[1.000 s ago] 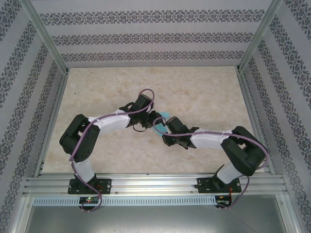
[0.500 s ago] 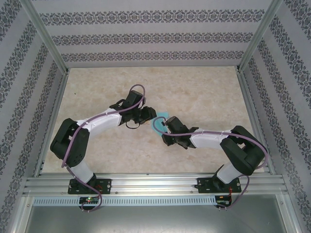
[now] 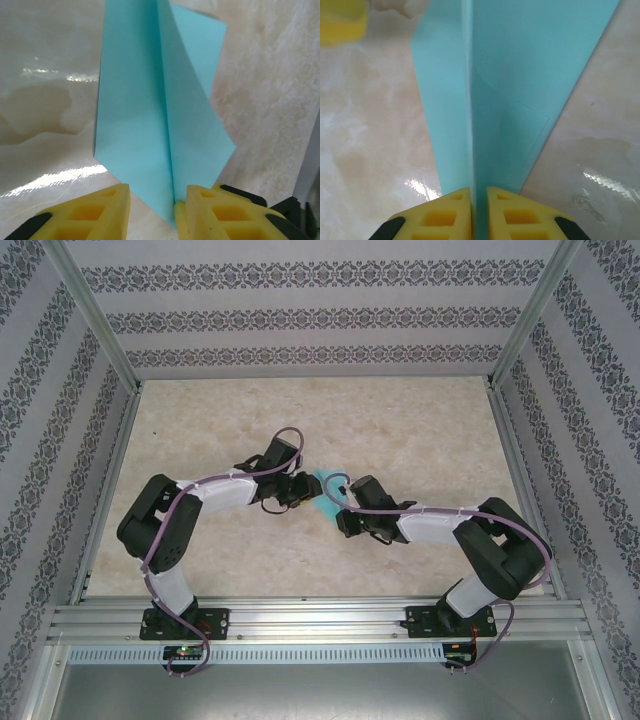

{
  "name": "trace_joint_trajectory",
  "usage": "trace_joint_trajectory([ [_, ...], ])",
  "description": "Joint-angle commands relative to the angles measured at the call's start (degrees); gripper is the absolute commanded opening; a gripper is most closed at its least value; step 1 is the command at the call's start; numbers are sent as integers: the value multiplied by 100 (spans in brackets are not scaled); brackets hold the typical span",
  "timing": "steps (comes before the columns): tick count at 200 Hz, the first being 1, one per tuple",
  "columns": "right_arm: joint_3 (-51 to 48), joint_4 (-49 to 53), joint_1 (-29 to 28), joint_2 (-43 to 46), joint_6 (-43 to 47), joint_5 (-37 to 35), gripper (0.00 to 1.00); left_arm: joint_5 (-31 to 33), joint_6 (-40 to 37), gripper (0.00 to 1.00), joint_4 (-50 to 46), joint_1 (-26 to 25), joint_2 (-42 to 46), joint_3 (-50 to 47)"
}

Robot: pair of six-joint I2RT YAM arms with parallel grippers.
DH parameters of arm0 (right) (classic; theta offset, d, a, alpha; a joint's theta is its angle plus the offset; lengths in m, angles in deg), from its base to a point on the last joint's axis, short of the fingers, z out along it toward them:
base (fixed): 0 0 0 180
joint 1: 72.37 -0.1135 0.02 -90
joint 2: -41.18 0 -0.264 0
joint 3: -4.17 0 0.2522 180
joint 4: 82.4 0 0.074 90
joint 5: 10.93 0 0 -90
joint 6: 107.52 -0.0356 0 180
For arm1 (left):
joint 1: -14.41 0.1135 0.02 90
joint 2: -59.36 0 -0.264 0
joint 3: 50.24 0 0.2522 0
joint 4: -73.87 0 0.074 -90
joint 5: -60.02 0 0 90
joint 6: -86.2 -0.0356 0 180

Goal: Fold a paper plane with a square sheet of paper (fold left side to right side)
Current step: Fourth fold the wing at the center of the table.

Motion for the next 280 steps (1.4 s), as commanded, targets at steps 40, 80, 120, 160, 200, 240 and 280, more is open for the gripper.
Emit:
trace_joint_trajectory([
  [40, -248, -430, 243, -59, -190, 515, 14, -165, 189, 35, 387, -214, -492, 441],
  [80, -283, -492, 271, -124, -200, 579, 13, -182, 205, 35, 405, -290, -731, 631],
  [120, -309, -505, 283, -152, -204, 607, 13, -192, 216, 34, 413, -342, -934, 746],
  [160, -318, -506, 290, -147, -209, 617, 14, -202, 221, 33, 412, -372, -1044, 784],
  [200, -326, -513, 331, -49, -252, 718, 18, -188, 222, 33, 416, -391, -1106, 786],
  [240, -371, -595, 430, 35, -370, 975, 23, -152, 220, 32, 409, -399, -1171, 757],
  [280, -441, -815, 586, 60, -489, 1332, 27, -118, 212, 32, 363, -398, -1198, 749],
])
